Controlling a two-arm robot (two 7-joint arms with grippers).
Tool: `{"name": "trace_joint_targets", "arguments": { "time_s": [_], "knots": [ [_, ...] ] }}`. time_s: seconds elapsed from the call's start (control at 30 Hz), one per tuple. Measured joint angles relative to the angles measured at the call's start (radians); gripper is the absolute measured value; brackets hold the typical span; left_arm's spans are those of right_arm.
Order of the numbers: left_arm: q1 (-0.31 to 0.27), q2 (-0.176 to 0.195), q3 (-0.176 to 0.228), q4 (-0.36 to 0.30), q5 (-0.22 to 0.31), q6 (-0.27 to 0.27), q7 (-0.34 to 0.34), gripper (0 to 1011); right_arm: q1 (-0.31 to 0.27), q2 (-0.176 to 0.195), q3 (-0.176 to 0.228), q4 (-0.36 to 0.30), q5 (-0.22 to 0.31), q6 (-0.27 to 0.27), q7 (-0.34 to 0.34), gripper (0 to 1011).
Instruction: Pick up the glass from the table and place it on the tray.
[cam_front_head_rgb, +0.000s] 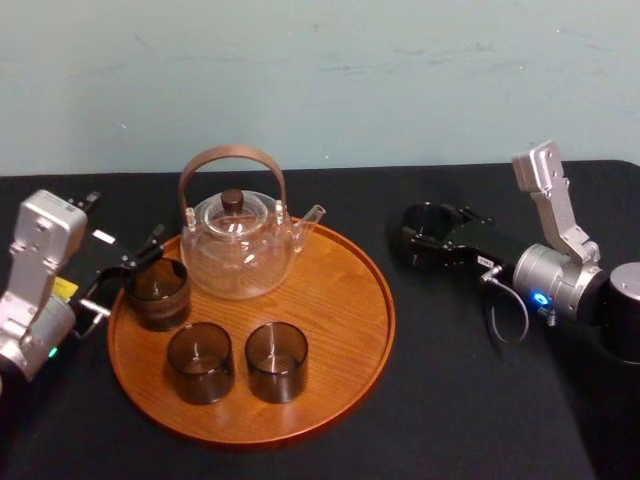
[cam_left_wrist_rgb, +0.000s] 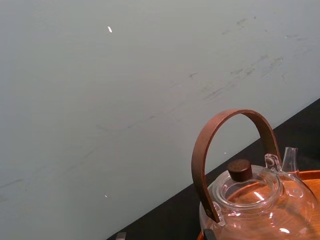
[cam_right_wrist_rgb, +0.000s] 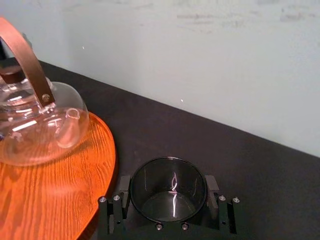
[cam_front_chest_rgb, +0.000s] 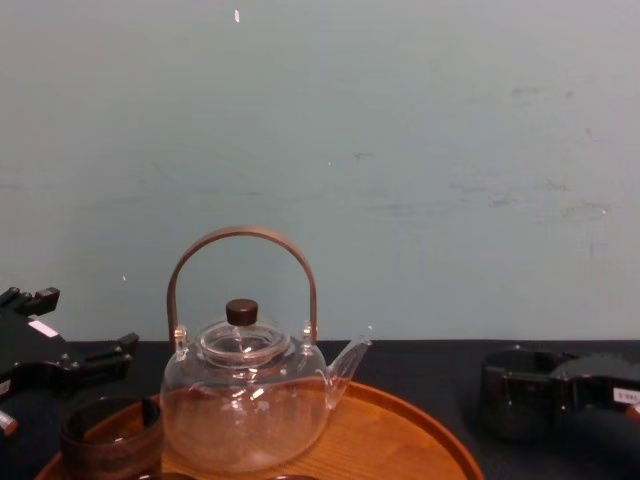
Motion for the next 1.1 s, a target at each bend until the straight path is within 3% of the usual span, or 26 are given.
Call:
{"name": "trace_joint_targets", "arguments": {
  "time_s": [0.4,0.67,1.1],
  "knots": [
    [0.000,0.000,0.000,0.000,0.000,0.000,0.000,1001,-0.040,0.019,0.003,-0.105,0.005,0.004,-0.004,905],
    [0.000,0.000,0.000,0.000,0.000,0.000,0.000,1001,-0.058,0.020,-0.022,-0.164,0.010,0.011,0.013,905],
    [0.000,0.000,0.000,0.000,0.000,0.000,0.000,1001,-0.042,-0.006,-0.088,-0.162,0.009,0.000,0.057,905]
  ]
}}
